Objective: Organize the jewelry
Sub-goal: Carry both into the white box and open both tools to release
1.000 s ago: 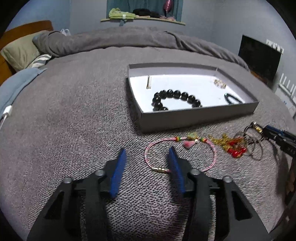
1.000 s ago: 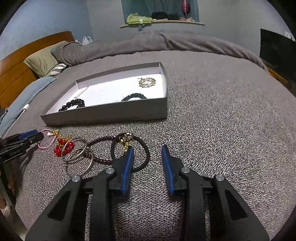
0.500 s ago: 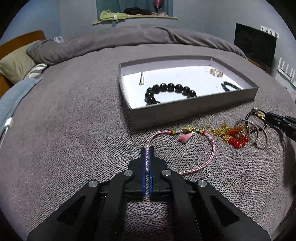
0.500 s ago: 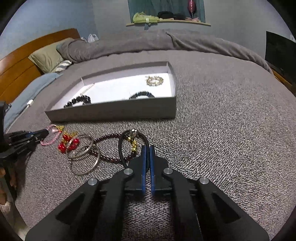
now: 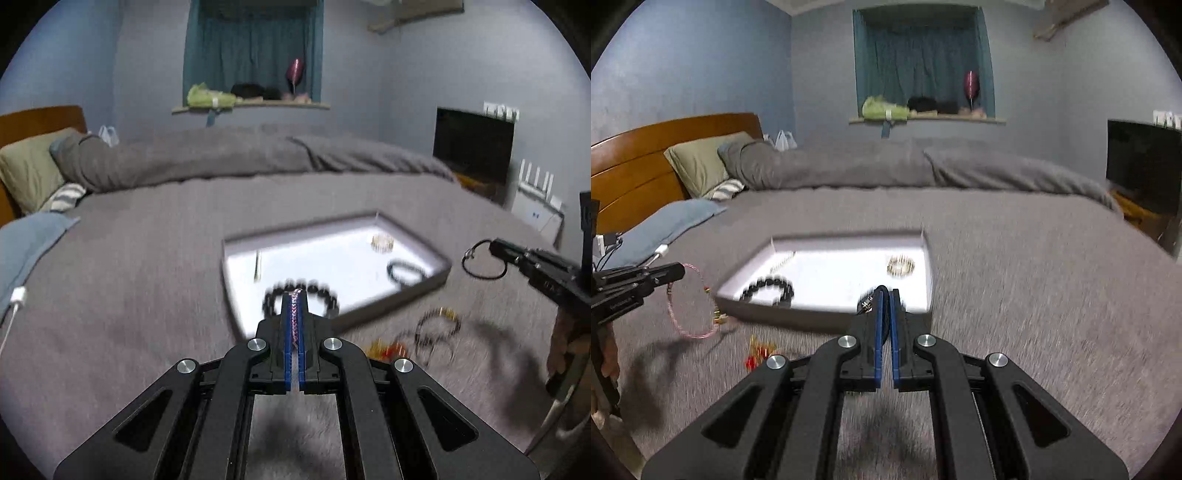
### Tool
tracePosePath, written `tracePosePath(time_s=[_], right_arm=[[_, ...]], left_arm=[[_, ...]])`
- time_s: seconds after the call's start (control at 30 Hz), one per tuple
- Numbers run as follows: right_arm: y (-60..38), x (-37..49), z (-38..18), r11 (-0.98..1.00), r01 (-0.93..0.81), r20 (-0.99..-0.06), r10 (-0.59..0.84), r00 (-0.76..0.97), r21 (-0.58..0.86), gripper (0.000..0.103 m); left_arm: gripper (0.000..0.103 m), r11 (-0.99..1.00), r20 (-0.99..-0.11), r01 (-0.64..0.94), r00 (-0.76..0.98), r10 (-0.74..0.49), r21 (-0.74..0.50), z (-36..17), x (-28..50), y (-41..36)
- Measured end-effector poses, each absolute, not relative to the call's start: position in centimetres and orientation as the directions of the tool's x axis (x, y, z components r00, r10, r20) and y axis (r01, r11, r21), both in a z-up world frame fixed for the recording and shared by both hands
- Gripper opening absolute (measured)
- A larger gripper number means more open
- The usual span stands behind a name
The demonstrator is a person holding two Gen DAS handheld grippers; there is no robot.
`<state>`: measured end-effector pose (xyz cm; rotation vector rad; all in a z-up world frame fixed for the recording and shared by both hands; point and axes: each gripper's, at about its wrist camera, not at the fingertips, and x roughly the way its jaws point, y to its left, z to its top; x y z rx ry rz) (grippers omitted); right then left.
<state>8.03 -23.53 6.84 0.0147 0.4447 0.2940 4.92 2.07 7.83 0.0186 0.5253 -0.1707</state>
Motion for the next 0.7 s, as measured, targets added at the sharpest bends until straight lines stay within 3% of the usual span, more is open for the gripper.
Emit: tracePosePath(time_s=[0.3,0.53,0.7], right_arm=[[-21.2,13.3,10.2,0.953,-0.295,-0.371,0.299,0.879,0.068,0.003],[-20.3,20.0,8.5,0.951,-0.281,-0.439,0.307,0.844,0.125,0.003],[-20.2,23.1,4.7,0.934,-0.304,-0.552,0.356,0.754,0.187,0.003]], left_arm=[[0.003,0.982,-0.451,0.180,0.873,-0.187,-0.057,11.0,11.1,1.6],[0.003,0.969,-0.498,0.190,0.832,-0.244,-0.157,9.4,18.4,1.2],[0.003,0.963,-0.568,0.206,0.778,-0.269,-0.173,6.3,21.7,0.2]])
